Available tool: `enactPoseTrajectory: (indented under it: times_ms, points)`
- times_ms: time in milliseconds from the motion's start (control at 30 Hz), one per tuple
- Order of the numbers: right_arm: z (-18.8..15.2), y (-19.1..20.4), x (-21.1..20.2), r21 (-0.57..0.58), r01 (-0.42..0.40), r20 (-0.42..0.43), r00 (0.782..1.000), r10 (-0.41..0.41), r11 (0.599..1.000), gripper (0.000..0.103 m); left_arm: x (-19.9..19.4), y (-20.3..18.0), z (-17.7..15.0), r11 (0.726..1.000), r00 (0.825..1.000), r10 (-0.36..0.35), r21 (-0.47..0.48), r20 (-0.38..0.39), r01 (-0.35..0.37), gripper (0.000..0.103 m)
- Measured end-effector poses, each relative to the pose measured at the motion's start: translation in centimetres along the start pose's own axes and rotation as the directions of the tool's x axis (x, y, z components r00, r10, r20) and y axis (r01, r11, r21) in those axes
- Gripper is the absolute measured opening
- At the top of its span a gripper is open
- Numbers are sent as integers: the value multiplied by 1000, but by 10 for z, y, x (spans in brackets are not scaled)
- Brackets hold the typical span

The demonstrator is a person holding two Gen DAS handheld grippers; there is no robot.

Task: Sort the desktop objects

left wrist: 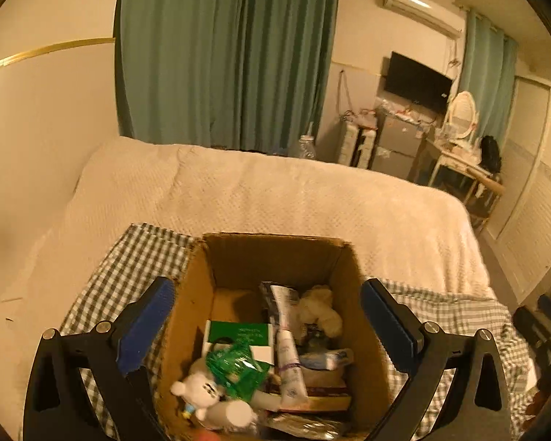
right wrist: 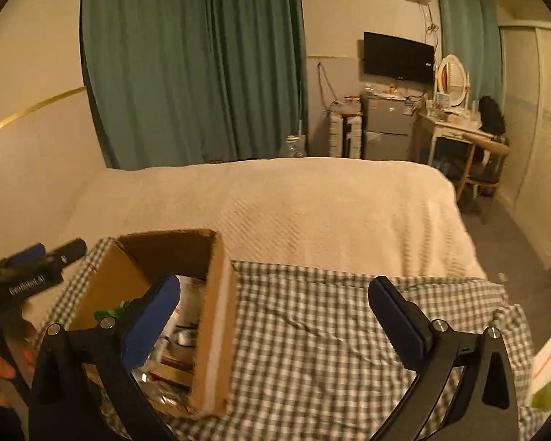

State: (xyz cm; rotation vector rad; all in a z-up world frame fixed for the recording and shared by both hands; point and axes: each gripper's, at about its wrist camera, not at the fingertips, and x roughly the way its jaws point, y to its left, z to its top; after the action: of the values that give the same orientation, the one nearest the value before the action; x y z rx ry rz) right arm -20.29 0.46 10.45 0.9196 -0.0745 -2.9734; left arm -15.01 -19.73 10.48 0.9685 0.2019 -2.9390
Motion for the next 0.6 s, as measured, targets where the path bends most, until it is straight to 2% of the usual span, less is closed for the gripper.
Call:
enactPoseTrajectory:
  times_ms: [100, 200, 300, 433, 600]
  points:
    - [-6, -3, -17, -3, 4, 10, 1000, -4, 1000, 102, -16, -8, -9, 1000, 1000, -17, -12, 22, 18, 103]
    - [-13, -8, -32, -6, 19, 20, 1000, -19, 1000, 102, -26, -19, -20, 1000, 1000, -31, 6, 6, 31, 103]
    - [-20, -14, -42, -1, 35, 21, 999, -35, 999, 102, -36, -34, -39, 998, 1000, 8, 62, 13, -9, 103]
    - [-37, -25, -51, 12, 46, 21, 999, -46, 999, 102, -40, -43, -62, 995, 998, 58, 83, 2, -58, 103]
    - [-71, -41, -51, 61, 72, -9, 997, -72, 996, 102, -41, -49, -88, 996, 999, 42, 82, -32, -39, 103]
